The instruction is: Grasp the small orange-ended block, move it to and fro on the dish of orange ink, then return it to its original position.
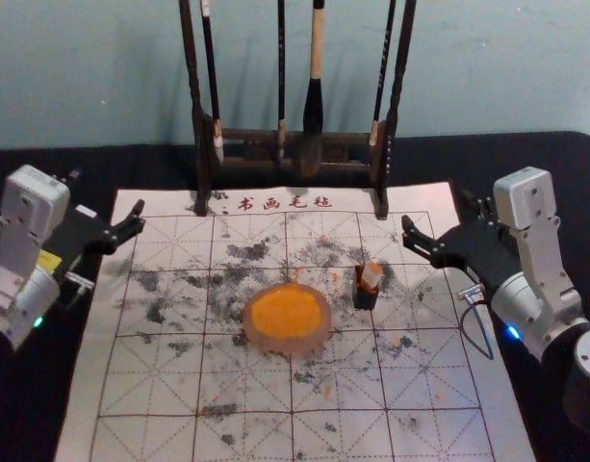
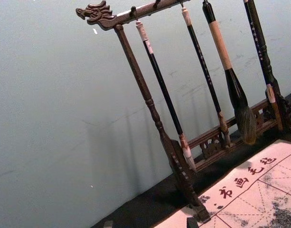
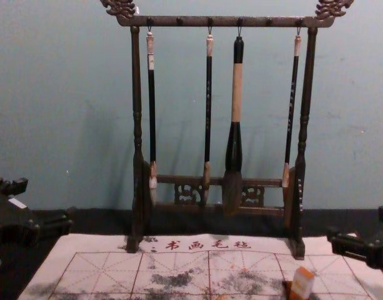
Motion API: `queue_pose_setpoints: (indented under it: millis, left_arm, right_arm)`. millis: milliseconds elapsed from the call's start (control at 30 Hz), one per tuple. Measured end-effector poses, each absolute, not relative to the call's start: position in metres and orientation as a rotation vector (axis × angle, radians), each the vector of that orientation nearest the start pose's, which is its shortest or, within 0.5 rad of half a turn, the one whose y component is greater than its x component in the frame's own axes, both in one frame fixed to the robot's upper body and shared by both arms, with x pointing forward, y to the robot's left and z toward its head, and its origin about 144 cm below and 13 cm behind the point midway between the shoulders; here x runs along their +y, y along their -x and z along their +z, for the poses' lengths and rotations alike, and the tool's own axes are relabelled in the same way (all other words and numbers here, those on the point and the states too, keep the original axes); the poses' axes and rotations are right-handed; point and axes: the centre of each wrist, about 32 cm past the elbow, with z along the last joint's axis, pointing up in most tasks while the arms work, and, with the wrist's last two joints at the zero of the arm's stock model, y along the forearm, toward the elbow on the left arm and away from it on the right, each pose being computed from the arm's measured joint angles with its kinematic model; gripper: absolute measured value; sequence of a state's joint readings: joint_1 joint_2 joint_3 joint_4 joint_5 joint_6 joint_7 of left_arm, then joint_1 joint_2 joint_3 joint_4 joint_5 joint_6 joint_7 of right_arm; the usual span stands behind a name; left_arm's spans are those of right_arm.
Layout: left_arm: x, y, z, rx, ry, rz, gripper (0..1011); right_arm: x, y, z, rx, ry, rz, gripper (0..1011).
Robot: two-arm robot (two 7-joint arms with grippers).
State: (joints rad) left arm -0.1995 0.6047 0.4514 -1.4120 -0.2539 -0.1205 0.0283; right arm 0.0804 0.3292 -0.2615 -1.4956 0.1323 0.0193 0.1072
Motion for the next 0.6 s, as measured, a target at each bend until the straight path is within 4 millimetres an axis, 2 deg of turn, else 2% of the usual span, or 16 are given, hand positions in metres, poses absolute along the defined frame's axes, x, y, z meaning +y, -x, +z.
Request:
queue_pose_setpoints:
  millis: [600]
  left_arm:
    - [0.3097,-0.4886,1.1398,-0.285,-0.305,1.248,1001]
  right_arm:
    - [-0.2517,-0.4724,1.1349,-0.097,0.221,-1.23,1002]
